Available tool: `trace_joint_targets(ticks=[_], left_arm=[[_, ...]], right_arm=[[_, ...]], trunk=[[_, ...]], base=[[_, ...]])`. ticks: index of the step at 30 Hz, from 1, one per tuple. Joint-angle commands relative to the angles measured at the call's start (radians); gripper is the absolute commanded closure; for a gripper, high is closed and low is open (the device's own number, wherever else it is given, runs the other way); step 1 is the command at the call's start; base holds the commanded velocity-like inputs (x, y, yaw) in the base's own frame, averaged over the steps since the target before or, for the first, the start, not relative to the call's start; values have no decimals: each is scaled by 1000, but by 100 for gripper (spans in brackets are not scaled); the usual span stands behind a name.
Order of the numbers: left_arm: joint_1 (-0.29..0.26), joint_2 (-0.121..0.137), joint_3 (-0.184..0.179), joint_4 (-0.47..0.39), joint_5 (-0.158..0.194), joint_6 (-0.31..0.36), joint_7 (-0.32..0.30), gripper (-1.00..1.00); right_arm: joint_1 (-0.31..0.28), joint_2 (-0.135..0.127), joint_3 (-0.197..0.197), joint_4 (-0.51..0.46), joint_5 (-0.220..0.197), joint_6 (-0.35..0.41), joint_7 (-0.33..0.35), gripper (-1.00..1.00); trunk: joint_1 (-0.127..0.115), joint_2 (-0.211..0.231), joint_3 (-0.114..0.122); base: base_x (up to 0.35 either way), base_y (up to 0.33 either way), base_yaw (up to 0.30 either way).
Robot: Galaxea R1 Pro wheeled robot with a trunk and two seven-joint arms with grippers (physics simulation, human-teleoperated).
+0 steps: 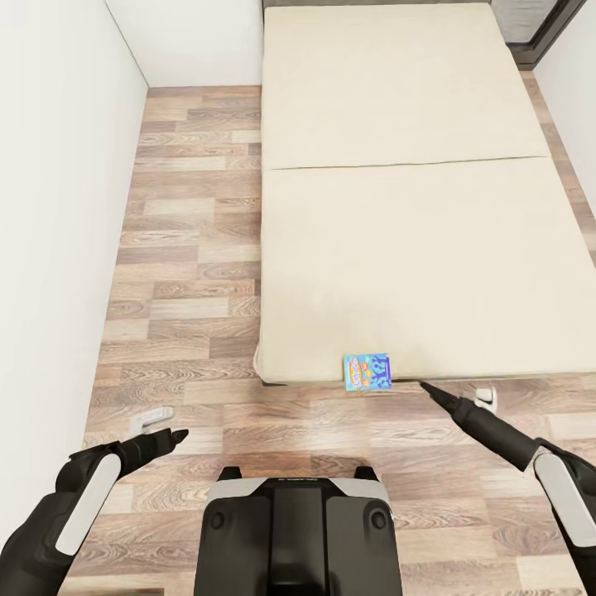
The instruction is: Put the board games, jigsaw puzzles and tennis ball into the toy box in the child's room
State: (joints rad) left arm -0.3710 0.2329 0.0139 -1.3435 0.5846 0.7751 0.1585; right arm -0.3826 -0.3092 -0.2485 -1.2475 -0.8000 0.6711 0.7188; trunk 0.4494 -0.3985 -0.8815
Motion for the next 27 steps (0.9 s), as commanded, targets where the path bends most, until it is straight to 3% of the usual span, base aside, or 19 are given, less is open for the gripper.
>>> trace_joint_targets(ticks=[1, 8, 12, 21, 27], left_arm=[[0, 0, 0, -2, 11, 4, 9, -100], [0, 0, 0, -3, 11, 4, 9, -100], [0, 0, 0, -3, 11, 4, 9, -100], [0, -1, 0, -3, 11, 4, 9, -100], [0, 0, 0, -3, 11, 4, 9, -100]], right_arm=[[7, 0, -1, 10, -4, -14, 9, -100], [30, 2, -1, 142, -4, -112, 53, -100], [34, 3, 0, 218, -1, -146, 115, -100], [36, -8, -5, 253, 0, -187, 249, -100], [36, -5, -3, 260, 0, -195, 290, -100]], trunk=[[1, -2, -1], [1, -2, -1], [1, -2, -1], [1, -2, -1], [1, -2, -1]], base=[[0, 0, 0], [0, 0, 0], [0, 0, 0], [0, 0, 0], [0, 0, 0]])
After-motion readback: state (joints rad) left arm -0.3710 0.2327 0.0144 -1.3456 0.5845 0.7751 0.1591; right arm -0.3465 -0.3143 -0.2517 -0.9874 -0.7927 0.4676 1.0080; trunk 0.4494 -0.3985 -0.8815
